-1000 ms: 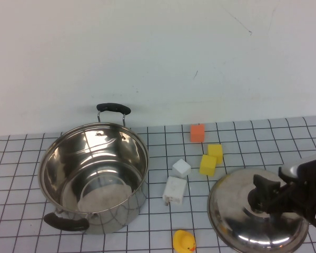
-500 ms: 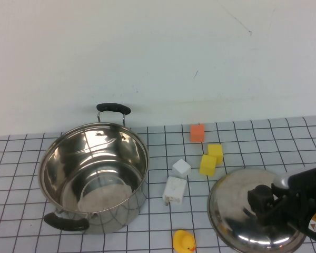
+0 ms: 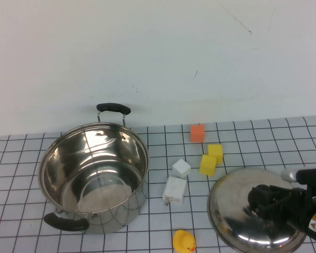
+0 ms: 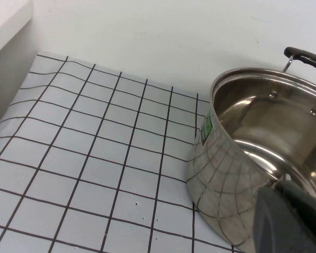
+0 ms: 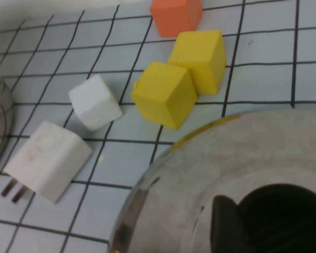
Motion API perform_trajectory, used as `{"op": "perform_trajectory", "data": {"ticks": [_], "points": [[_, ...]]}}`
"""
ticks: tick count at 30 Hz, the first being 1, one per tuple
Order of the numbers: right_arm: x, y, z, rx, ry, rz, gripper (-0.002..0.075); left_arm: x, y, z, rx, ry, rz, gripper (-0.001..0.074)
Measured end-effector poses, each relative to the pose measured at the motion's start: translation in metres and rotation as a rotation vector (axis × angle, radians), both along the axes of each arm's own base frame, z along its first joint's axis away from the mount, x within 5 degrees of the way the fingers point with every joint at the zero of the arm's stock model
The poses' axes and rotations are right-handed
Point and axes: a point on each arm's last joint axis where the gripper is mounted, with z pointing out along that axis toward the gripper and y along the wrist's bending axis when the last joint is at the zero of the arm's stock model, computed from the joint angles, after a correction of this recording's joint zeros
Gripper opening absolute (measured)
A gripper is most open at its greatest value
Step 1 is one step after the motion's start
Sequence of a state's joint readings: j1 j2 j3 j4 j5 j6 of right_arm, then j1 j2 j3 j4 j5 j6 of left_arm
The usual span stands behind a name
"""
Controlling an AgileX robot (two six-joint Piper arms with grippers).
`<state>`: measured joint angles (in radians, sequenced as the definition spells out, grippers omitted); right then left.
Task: Cover the pot
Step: Pick up the pot lid, then place the pot lid on the pot
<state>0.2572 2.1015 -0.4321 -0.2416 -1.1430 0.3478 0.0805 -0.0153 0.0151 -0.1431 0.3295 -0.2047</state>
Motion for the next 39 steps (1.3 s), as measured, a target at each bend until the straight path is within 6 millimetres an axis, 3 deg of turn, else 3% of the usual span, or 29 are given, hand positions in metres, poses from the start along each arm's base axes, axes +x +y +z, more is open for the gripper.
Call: {"op": "perform_trajectory", "data": {"ticks": [12, 22, 27, 31, 35, 39], "points": [[0.000, 0.003, 0.008, 0.078, 0.018, -0.014, 0.0348, 0.000, 0.000, 0.000, -0.004, 0.000, 0.001, -0.0003], [-0.002, 0.011, 0.085, 0.110, -0.248, 0.183, 0.0348, 0.000, 0.000, 0.000, -0.004, 0.000, 0.001, -0.0003], [0.000, 0.034, 0.143, 0.122, -0.456, 0.432, 0.0348, 0.000, 0.000, 0.000, -0.004, 0.000, 0.001, -0.0003], [0.006, 0.068, 0.187, 0.028, -0.556, 0.627, 0.0348, 0.000, 0.000, 0.000, -0.004, 0.000, 0.001, -0.0003], [0.019, 0.102, 0.212, -0.056, -0.576, 0.694, 0.0348, 0.000, 0.000, 0.000, -0.004, 0.000, 0.001, -0.0003], [0.036, 0.137, 0.224, 0.013, -0.550, 0.700, 0.0348, 0.000, 0.000, 0.000, -0.004, 0.000, 0.001, -0.0003]]}}
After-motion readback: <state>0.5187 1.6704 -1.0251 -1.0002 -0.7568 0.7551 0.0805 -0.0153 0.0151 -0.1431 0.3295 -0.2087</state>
